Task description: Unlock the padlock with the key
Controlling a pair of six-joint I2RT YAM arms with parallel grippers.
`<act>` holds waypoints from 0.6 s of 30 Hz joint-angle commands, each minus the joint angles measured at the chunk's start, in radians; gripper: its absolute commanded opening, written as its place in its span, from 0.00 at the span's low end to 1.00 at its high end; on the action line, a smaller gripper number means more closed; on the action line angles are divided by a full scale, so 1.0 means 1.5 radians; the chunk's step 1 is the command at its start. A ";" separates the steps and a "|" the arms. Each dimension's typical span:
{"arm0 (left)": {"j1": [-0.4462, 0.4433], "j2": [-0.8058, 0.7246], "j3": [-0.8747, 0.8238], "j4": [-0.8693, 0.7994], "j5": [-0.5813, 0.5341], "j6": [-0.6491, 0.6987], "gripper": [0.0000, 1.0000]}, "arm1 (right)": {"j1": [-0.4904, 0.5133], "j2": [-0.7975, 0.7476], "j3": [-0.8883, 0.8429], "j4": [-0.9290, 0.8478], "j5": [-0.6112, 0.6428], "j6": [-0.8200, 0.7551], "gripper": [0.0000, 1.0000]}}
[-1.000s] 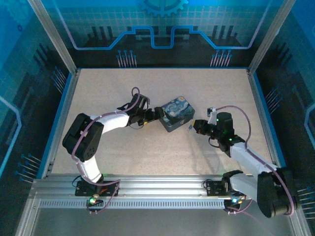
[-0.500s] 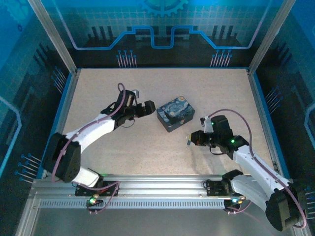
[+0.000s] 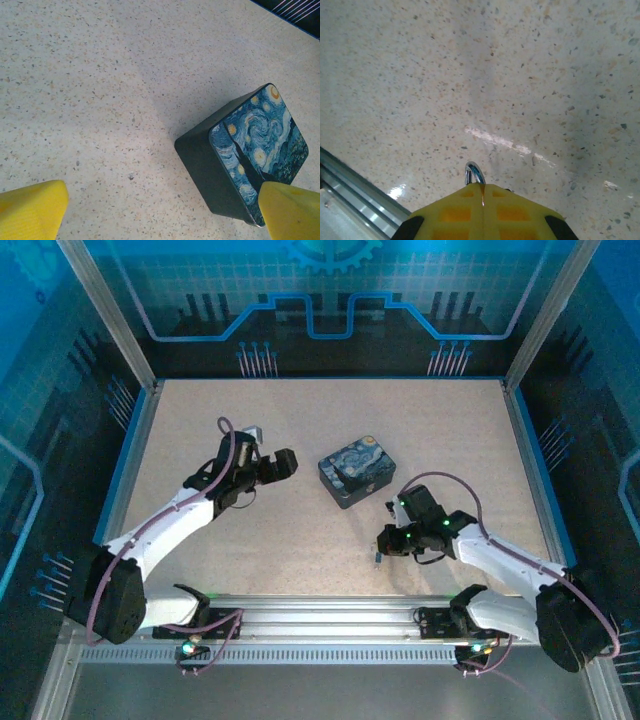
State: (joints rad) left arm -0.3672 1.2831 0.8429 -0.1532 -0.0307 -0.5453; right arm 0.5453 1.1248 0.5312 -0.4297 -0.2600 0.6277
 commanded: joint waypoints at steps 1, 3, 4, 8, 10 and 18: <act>0.010 -0.023 -0.013 -0.013 -0.010 0.017 0.99 | 0.015 0.032 0.019 0.039 0.011 0.009 0.00; 0.013 -0.026 -0.014 -0.014 -0.011 0.017 0.99 | 0.017 0.052 0.023 0.050 0.011 0.008 0.00; 0.014 -0.029 -0.015 -0.015 -0.011 0.018 0.99 | 0.019 0.061 0.023 0.056 0.011 0.007 0.00; 0.018 -0.037 -0.017 -0.018 -0.011 0.018 0.99 | 0.019 0.083 0.026 0.075 0.013 0.005 0.00; 0.021 -0.040 -0.019 -0.019 -0.012 0.019 0.99 | 0.020 0.092 0.024 0.087 0.012 0.005 0.00; 0.026 -0.044 -0.017 -0.024 -0.011 0.019 0.99 | 0.020 0.129 0.023 0.115 -0.003 0.003 0.02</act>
State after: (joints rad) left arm -0.3420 1.2461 0.8299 -0.1680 -0.0311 -0.5419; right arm 0.5587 1.3037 0.5465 -0.2855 -0.2466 0.6277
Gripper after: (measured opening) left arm 0.989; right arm 0.041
